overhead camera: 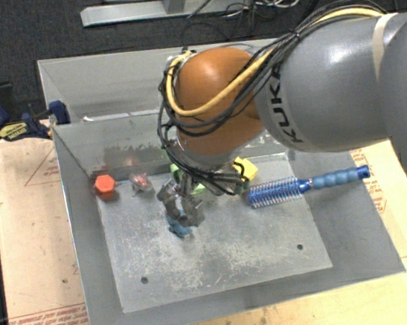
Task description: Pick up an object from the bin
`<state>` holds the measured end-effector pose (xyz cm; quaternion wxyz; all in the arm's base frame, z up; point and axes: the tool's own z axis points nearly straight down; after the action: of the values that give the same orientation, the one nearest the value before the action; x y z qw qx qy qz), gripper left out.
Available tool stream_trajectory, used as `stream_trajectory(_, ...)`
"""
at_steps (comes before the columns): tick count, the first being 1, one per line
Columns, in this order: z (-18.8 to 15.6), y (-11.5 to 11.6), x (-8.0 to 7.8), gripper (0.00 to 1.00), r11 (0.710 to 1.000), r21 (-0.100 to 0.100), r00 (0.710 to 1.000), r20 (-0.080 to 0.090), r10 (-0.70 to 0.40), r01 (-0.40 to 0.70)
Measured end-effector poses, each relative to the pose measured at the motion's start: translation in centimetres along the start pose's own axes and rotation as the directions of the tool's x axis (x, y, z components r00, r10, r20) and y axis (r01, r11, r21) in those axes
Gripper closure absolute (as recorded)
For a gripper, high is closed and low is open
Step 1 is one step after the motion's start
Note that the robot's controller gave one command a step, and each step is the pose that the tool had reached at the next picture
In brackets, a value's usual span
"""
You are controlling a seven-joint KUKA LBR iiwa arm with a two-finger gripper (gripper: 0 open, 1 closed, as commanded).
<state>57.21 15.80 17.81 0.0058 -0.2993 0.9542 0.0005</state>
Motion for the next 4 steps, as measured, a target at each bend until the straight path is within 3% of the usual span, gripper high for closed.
stream_trajectory(1, -1.8, -0.8, 10.2, 1.0, 0.984, -0.005, 0.984, -0.013, -0.18, 0.179)
stream_trajectory(2, 2.6, 0.9, 8.1, 1.0, 0.998, -0.007, 0.998, -0.012, -0.064, 0.064)
stream_trajectory(3, 2.5, 0.8, 8.1, 0.0, 0.998, -0.005, 0.998, -0.01, -0.063, 0.063)
stream_trajectory(4, 7.0, -4.1, 10.6, 0.0, 1.0, -0.004, 1.0, -0.015, 0.001, -0.001)
